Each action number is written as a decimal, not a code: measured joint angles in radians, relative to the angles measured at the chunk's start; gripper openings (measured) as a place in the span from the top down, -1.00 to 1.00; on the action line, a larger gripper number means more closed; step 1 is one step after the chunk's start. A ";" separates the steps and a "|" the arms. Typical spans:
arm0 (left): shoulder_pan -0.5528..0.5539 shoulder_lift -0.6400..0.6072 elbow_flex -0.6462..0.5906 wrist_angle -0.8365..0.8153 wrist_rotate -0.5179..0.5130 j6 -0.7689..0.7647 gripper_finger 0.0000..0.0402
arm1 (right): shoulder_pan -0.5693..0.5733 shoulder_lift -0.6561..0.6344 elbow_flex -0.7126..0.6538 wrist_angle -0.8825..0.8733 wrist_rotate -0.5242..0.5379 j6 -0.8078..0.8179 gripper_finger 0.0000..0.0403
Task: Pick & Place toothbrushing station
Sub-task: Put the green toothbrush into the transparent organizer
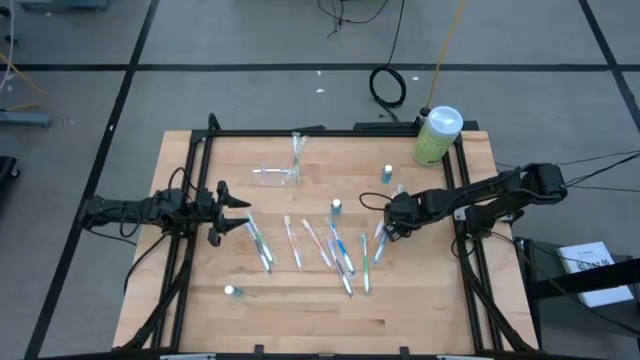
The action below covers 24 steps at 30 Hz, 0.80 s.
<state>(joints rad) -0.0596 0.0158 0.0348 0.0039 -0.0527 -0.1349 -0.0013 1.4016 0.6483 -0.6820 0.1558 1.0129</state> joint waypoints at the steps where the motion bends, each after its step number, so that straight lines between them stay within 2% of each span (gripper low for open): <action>1: 0.000 0.000 0.000 0.000 0.000 0.000 -0.14 | 0.000 -0.003 0.000 0.000 0.000 0.000 0.28; 10: 0.000 0.000 0.000 0.000 0.000 0.000 -0.14 | 0.022 -0.045 -0.003 -0.011 0.003 -0.004 0.90; 16: 0.000 0.000 0.000 0.000 0.000 0.000 -0.14 | 0.053 -0.123 -0.008 -0.072 0.034 0.022 0.87; 20: 0.000 0.000 0.000 0.000 0.000 0.000 -0.14 | 0.086 -0.191 -0.007 -0.119 0.083 0.048 0.92; 24: 0.000 0.000 0.000 0.000 0.000 0.000 -0.14 | 0.136 -0.265 -0.006 -0.091 0.150 0.049 0.92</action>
<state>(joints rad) -0.0597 0.0154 0.0349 0.0036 -0.0527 -0.1349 0.1348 1.1368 0.6419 -0.7726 0.3057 1.0619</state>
